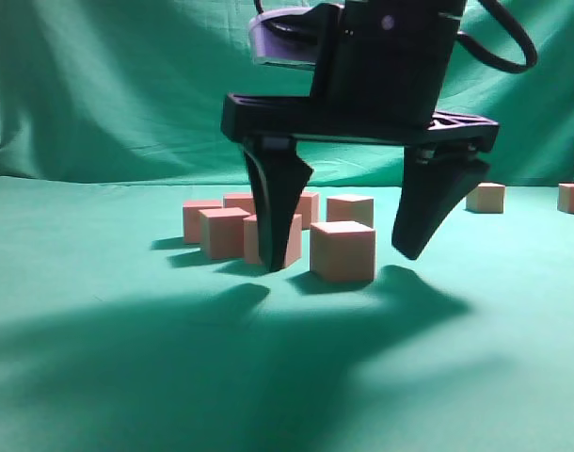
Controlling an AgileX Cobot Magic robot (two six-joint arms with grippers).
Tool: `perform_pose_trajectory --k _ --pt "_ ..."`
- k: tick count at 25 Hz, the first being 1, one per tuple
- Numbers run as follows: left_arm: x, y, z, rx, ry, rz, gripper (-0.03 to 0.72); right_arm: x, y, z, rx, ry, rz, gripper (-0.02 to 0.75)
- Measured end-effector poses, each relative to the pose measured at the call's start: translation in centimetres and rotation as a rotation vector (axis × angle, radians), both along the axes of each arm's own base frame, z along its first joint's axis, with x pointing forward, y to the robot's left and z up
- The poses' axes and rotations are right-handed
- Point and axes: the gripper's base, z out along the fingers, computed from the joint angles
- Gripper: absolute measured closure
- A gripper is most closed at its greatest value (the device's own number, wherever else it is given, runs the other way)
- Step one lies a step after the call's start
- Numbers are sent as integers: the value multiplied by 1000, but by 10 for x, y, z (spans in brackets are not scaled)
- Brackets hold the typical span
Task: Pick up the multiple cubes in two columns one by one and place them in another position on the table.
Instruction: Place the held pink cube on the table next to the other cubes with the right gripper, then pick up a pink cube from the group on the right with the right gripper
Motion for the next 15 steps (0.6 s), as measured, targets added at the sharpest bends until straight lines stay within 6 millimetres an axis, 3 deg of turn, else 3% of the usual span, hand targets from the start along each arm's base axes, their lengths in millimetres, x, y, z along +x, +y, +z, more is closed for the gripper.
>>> perform_pose_trajectory --k 2,9,15 --pt "0 0 0 0 0 0 688 -1 -2 13 -14 -3 4 100" --pt "0 0 0 0 0 0 688 -3 -20 99 -102 -123 38 196" --pt "0 0 0 0 0 0 688 -1 -65 147 -184 -299 -110 191"
